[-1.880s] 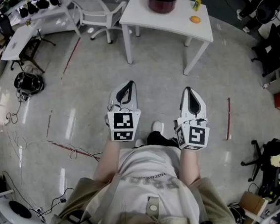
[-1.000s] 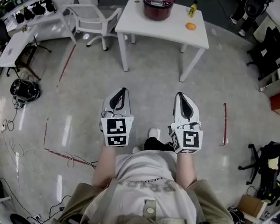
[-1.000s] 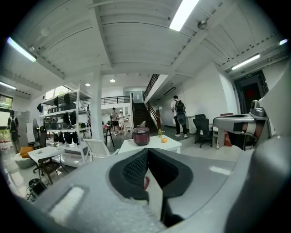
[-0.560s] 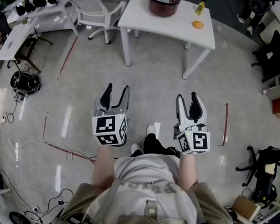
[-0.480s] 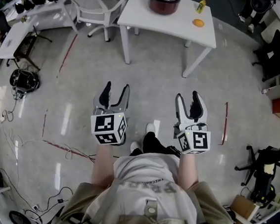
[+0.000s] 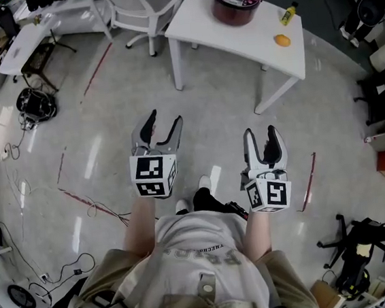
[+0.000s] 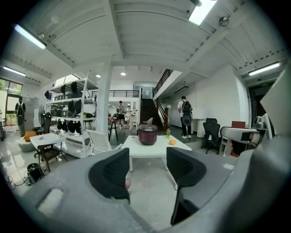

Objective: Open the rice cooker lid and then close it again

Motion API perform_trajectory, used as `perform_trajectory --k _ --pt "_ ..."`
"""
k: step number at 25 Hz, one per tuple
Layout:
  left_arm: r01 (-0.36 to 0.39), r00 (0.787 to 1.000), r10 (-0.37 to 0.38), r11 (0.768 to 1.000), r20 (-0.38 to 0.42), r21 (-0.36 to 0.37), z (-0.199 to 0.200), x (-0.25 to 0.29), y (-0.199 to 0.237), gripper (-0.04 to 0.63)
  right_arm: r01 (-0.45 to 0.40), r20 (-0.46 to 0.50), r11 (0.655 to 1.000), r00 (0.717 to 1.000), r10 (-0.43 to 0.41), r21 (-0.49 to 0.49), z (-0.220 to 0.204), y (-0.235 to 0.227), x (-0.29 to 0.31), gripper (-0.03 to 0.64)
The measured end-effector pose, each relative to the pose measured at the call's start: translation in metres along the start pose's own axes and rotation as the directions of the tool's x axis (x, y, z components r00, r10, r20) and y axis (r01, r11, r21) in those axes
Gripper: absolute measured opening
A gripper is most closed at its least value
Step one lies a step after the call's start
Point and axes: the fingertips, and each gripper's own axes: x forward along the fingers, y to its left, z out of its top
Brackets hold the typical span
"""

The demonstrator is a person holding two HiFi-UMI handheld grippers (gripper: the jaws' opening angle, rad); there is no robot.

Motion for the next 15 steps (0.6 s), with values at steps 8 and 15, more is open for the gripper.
perform_trajectory --k 8,15 --pt "-0.02 1.0 0.021 0.998 -0.008 0.052 0.019 0.061 -0.019 0.264 -0.023 0.003 1.0 1.0 0.023 0.004 0.004 -0.05 0.045 0.235" --pt "-0.034 0.999 0.034 0.998 0.004 0.054 0.031 0.097 -0.037 0.264 -0.05 0.004 0.999 0.999 0.05 -0.003 0.008 -0.081 0.07 0.235"
